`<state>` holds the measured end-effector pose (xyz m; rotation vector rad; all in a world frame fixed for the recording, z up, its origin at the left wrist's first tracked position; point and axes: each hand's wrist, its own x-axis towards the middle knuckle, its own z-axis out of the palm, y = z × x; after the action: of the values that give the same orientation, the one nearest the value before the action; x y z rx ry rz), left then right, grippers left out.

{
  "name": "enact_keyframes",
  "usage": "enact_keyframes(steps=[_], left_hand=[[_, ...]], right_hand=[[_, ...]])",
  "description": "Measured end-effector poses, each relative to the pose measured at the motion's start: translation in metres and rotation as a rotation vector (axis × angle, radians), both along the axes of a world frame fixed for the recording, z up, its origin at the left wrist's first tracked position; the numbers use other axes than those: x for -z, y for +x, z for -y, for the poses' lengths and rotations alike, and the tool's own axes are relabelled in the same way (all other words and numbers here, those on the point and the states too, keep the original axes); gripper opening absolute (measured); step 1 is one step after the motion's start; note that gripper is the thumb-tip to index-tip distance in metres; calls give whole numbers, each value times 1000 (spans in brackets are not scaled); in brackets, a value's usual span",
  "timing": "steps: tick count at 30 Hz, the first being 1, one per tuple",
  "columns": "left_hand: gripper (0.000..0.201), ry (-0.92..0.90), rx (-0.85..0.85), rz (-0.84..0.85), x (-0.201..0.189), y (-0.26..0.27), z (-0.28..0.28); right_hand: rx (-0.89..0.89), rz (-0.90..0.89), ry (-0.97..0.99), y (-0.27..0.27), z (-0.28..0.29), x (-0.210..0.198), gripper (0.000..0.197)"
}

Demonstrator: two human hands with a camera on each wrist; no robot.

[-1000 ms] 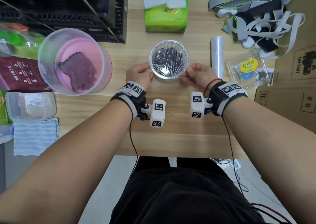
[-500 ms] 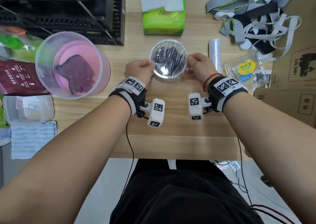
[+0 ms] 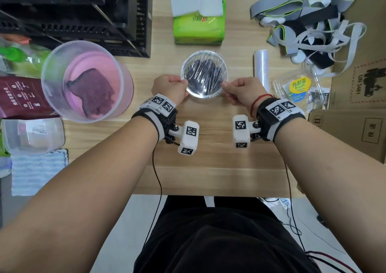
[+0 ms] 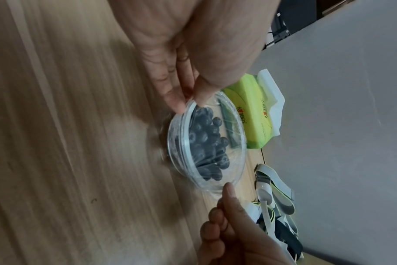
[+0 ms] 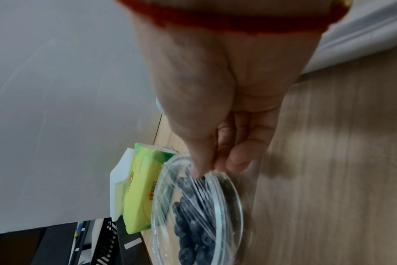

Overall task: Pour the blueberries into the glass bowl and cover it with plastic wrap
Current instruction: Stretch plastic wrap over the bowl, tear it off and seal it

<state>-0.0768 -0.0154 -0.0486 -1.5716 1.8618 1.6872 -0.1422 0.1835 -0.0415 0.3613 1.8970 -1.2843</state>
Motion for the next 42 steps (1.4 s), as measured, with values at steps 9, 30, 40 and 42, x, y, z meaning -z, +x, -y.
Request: enact_keyframes(steps=[9,30,40,42], left_hand=[[9,-34,9,9,1,0,-5],[14,-69,13,16,0,-1,-9],[31,-109,102,-61,-6,0,-11],[26,-95,103,-66,-8,0,-11]], right_hand=[[275,204,-205,0,-2,-1,14],[134,-24,112,-8,11,0,35],[44,-139,258,-10,22,4,28],[77,-101,279,-13,26,2,31]])
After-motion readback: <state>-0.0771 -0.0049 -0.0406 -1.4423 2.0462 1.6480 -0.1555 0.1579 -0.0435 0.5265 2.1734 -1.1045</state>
